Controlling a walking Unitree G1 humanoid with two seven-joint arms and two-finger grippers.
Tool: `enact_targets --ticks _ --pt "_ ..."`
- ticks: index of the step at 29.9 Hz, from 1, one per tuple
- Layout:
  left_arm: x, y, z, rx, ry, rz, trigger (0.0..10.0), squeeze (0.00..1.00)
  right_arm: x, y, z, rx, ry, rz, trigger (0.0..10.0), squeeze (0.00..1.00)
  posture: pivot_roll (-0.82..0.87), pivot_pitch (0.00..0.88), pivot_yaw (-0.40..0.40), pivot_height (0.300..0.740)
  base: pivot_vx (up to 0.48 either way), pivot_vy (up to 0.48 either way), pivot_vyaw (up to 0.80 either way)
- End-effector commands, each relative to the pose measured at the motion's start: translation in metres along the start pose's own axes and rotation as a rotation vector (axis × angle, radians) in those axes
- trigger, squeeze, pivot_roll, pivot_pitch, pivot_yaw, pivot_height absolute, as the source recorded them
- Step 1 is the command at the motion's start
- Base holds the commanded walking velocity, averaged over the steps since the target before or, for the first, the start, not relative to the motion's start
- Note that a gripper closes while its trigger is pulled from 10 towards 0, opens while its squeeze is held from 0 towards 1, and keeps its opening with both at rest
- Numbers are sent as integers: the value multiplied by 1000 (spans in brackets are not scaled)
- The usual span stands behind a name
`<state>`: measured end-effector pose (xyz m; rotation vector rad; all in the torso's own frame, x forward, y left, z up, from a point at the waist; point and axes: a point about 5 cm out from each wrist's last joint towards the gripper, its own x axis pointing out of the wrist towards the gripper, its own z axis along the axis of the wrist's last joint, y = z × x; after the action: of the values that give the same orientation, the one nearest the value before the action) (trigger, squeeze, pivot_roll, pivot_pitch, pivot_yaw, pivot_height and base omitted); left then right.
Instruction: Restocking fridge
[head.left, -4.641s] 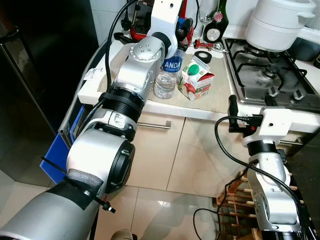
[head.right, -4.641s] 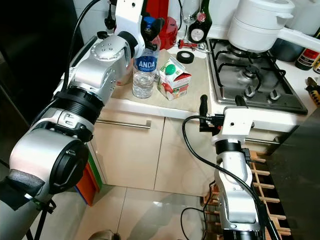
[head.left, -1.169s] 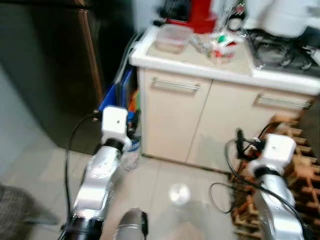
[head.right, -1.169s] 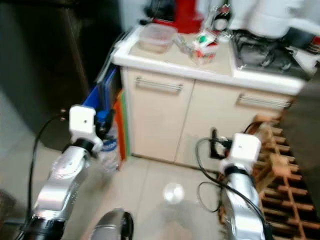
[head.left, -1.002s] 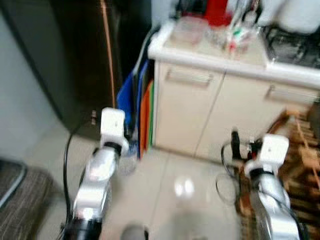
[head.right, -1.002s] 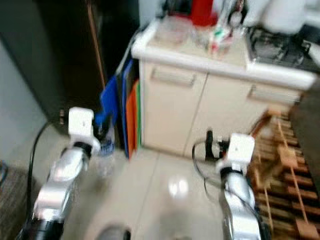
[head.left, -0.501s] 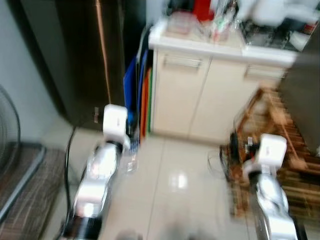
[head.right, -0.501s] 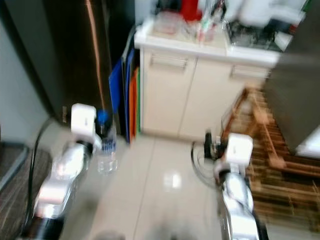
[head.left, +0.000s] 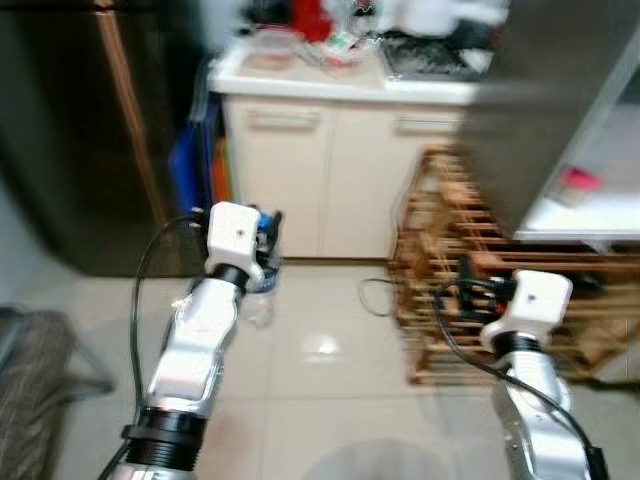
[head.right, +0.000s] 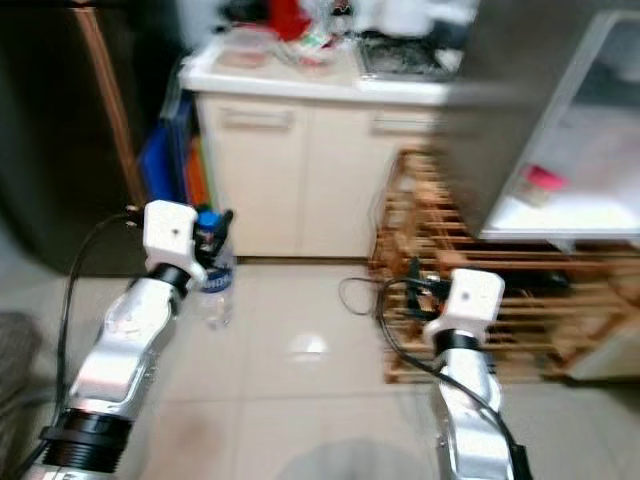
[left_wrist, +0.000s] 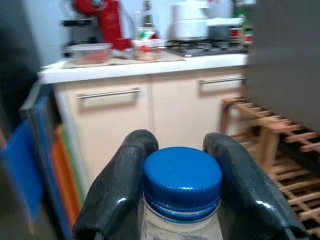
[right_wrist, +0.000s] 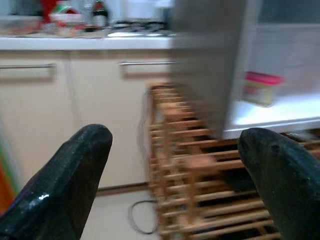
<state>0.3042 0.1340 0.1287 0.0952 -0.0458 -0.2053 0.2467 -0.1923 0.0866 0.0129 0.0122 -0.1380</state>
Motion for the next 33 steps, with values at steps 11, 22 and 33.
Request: enact_targets --ticks 11,22,33 --pt "7 -13 10 -7 -45 20 10000 0 2 -5 2 -17 -8 -9 10000 0 39 0 -5 740 313 -361 0" --pt "7 -21 19 -30 -94 -24 10000 0 6 -8 2 -32 -14 -4 10000 0 39 0 -8 740 317 -356 0" --pt "6 -22 22 -36 -108 -37 10000 0 9 -7 1 -42 -18 6 10000 0 48 0 -10 740 297 -374 0"
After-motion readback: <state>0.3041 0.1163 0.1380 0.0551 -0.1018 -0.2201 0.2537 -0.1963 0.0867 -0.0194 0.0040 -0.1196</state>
